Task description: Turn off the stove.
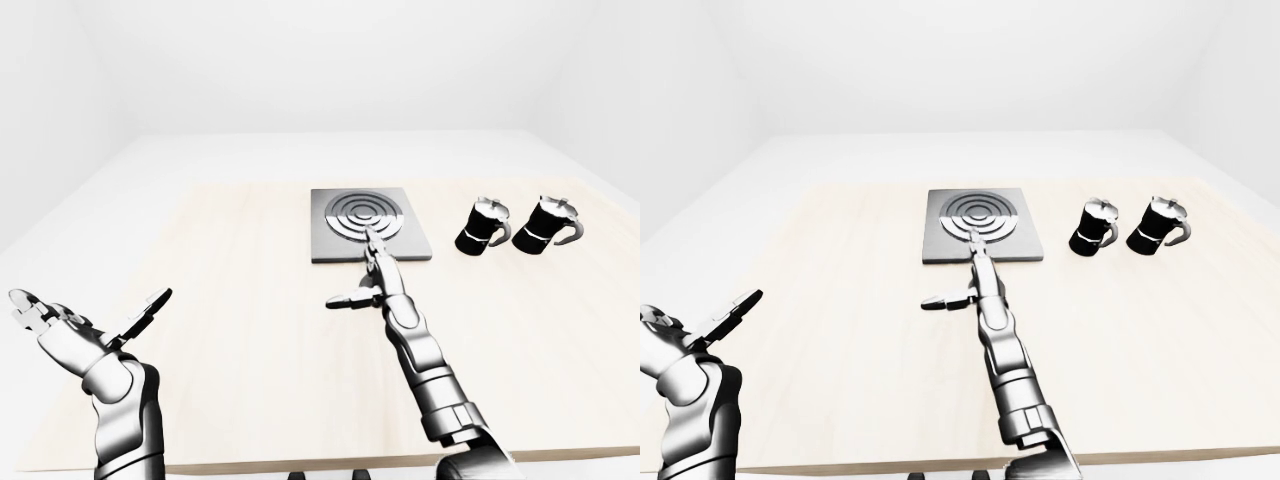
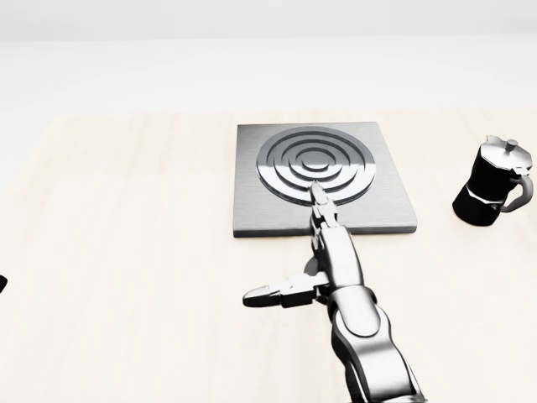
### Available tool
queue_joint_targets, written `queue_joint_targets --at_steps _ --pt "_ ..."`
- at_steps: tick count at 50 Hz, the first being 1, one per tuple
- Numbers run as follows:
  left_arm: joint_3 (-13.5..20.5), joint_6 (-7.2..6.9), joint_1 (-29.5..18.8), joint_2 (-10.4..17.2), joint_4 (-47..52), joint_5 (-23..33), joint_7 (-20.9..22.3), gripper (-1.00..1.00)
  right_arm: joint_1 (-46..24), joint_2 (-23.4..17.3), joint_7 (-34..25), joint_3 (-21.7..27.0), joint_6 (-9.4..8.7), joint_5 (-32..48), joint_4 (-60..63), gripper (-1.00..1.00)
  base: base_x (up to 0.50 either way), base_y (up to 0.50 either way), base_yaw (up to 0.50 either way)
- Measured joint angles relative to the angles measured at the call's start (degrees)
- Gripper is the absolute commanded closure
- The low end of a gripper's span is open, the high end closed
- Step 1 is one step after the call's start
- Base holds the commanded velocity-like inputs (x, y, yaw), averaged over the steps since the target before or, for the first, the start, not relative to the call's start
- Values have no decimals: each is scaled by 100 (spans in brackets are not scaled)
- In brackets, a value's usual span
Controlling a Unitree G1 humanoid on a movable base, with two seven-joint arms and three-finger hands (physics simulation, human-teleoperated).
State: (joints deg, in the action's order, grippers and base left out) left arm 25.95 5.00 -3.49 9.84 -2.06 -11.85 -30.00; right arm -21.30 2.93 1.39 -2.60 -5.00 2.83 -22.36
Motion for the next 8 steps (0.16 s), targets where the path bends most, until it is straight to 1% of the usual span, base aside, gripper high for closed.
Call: queue_joint_targets --at_steps 4,8 --pt "-1 0 1 -1 3 2 0 -100 -395 -159 -2 130 0 -84 -355 -100 0 0 0" --pt "-2 0 0 -2 -7 0 0 -100 -734 -267 -93 170 0 -46 -396 -100 0 0 0"
